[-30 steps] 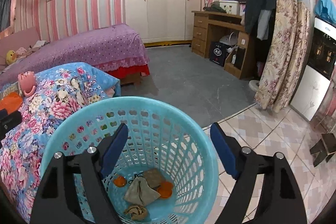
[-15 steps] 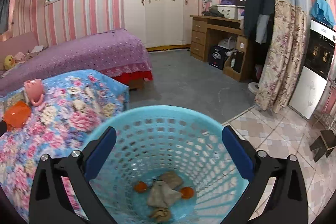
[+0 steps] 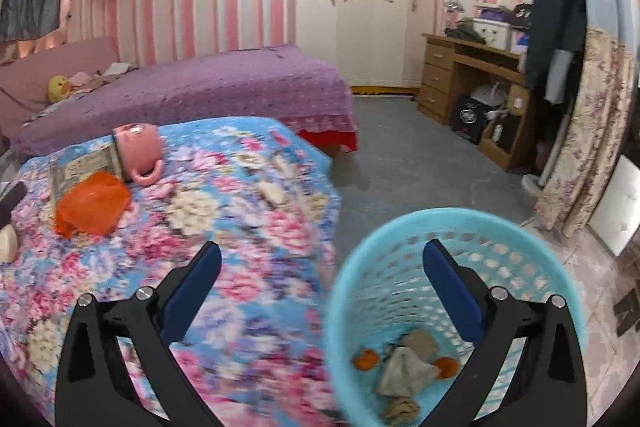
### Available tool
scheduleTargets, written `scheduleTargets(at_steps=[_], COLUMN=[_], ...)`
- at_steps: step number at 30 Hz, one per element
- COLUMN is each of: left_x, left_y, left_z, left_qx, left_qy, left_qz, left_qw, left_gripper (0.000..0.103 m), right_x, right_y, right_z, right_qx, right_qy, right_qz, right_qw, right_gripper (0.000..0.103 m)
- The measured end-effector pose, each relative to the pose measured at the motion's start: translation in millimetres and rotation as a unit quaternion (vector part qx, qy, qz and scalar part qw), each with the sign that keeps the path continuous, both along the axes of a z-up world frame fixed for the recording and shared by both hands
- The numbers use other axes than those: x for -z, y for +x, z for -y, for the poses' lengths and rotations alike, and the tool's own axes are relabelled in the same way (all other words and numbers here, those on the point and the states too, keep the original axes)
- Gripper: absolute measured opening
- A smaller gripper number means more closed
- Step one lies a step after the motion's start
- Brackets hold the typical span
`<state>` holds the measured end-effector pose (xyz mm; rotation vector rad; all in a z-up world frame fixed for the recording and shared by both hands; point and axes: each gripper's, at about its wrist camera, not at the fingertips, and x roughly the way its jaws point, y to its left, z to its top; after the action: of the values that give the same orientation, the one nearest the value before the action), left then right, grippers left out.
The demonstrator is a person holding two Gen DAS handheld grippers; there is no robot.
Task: Collect trash
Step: 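Move both open tools back over the bed, then grasp the cream round disc with the left tool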
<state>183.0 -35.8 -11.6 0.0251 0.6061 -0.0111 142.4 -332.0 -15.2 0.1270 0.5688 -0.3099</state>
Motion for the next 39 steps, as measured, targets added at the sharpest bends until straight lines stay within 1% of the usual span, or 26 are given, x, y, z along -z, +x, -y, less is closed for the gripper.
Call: scheduleTargets(at_steps=[2, 5, 8, 12, 15, 18, 20, 21, 22, 23, 24, 26, 27, 29, 34, 39], left_x=[10, 25, 34, 39, 42, 49, 51, 52, 53, 54, 55, 58, 58, 57, 47, 26], left_y=[5, 13, 17, 21, 28, 34, 36, 36, 37, 38, 39, 42, 43, 42, 35, 25], left_z=[-16, -41, -55, -67, -73, -73, -74, -74, -75, -76, -77, -80, -82, -85, -90, -102], left_qx=[-0.009, -0.022, -0.031, -0.041, -0.05, -0.06, -0.063, -0.063, -0.062, -0.062, -0.062, -0.065, -0.066, -0.065, -0.063, -0.059], left_qy=[-0.001, 0.003, 0.019, 0.02, 0.016, 0.02, 0.021, 0.02, 0.018, 0.016, 0.013, 0.011, 0.008, 0.002, 0.005, -0.02], left_qz=[-0.011, -0.036, -0.046, -0.063, -0.074, -0.095, -0.102, -0.104, -0.108, -0.112, -0.117, -0.124, -0.126, -0.124, -0.105, -0.074], left_qw=[0.9999, 0.9991, 0.9983, 0.997, 0.9959, 0.9935, 0.9925, 0.9923, 0.992, 0.9917, 0.9911, 0.9901, 0.9899, 0.9902, 0.9925, 0.9953], left_gripper=[0.098, 0.098, 0.098, 0.097, 0.097, 0.096, 0.093, 0.088, 0.08, 0.077, 0.07, 0.062, 0.06, 0.06, 0.059, 0.059], right_x=[3, 8, 9, 11, 15, 15, 15, 16, 16, 17, 17, 17, 17, 17, 17, 17], right_y=[6, 16, 26, 36, 45, 49, 51, 52, 52, 53, 54, 54, 54, 53, 54, 56], right_z=[-8, -21, -30, -36, -47, -56, -62, -65, -68, -69, -72, -75, -76, -77, -85, -95], right_qx=[-0.009, -0.013, -0.014, -0.017, -0.026, -0.036, -0.042, -0.045, -0.048, -0.051, -0.054, -0.056, -0.057, -0.059, -0.067, -0.081], right_qy=[0.012, 0.008, 0.011, 0.029, 0.032, 0.032, 0.029, 0.027, 0.026, 0.025, 0.023, 0.021, 0.02, 0.022, 0.016, 0.011], right_qz=[-0.002, -0.011, -0.011, -0.01, -0.02, -0.021, -0.022, -0.024, -0.025, -0.027, -0.028, -0.029, -0.029, -0.029, -0.032, -0.034], right_qw=[1.0, 1.0, 1.0, 0.999, 0.999, 0.999, 0.998, 0.998, 0.998, 0.998, 0.998, 0.998, 0.998, 0.998, 0.997, 0.996], right_gripper=[0.098, 0.098, 0.098, 0.098, 0.098, 0.098, 0.098, 0.098, 0.098, 0.098, 0.098, 0.098, 0.098, 0.098, 0.098, 0.098])
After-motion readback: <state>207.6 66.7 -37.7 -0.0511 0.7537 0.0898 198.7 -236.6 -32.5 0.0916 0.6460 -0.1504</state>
